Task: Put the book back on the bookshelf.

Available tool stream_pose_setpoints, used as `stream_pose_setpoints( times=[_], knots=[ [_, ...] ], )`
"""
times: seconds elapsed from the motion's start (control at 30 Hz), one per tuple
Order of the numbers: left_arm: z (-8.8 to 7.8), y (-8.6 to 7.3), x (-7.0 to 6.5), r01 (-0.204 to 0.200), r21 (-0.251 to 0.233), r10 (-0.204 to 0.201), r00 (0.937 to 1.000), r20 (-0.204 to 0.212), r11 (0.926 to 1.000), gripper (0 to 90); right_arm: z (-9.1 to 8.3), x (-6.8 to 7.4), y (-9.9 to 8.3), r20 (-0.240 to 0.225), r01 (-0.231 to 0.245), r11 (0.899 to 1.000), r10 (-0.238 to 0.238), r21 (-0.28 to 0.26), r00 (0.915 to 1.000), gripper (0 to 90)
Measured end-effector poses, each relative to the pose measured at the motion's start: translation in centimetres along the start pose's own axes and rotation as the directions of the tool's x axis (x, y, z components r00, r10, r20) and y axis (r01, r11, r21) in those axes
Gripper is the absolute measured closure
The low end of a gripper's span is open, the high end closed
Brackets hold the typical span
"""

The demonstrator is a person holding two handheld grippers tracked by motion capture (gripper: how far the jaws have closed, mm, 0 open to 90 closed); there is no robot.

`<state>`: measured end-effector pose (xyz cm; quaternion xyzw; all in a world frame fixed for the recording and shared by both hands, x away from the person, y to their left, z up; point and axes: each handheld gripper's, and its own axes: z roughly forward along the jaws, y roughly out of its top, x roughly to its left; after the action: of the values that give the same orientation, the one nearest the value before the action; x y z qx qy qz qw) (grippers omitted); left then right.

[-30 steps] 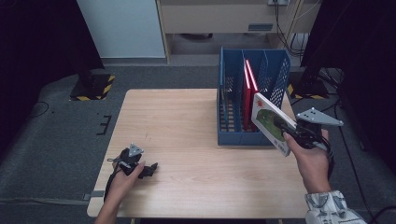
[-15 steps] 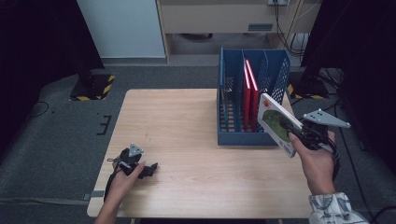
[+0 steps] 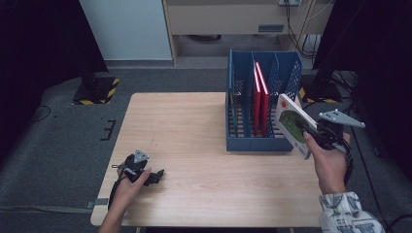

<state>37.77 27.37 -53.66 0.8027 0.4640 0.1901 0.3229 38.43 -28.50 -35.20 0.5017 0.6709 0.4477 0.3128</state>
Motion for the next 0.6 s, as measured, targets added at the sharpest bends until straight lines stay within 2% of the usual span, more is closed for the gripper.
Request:
stream_pose_setpoints(
  times=[0.3, 0.4, 0.6],
  knots=[
    [0.0, 0.0, 0.0, -0.001, 0.000, 0.001, 1.0000, 0.001, 1.0000, 0.0, 2.9, -1.5, 0.8, 0.051, -0.033, 0.999, 0.033, 0.013, 0.9982, 75.5],
    [0.0, 0.0, 0.0, -0.001, 0.000, 0.001, 1.0000, 0.001, 1.0000, 0.0, 3.7, -1.8, 1.4, 0.088, -0.040, 0.999, 0.038, 0.012, 0.9954, 75.5],
    [0.0, 0.0, -0.1, -0.003, -0.002, 0.003, 1.0000, 0.009, 1.0000, 0.0, 5.4, -2.7, 2.2, 0.099, -0.055, 0.998, 0.056, -0.009, 0.9935, 75.5]
  ],
)
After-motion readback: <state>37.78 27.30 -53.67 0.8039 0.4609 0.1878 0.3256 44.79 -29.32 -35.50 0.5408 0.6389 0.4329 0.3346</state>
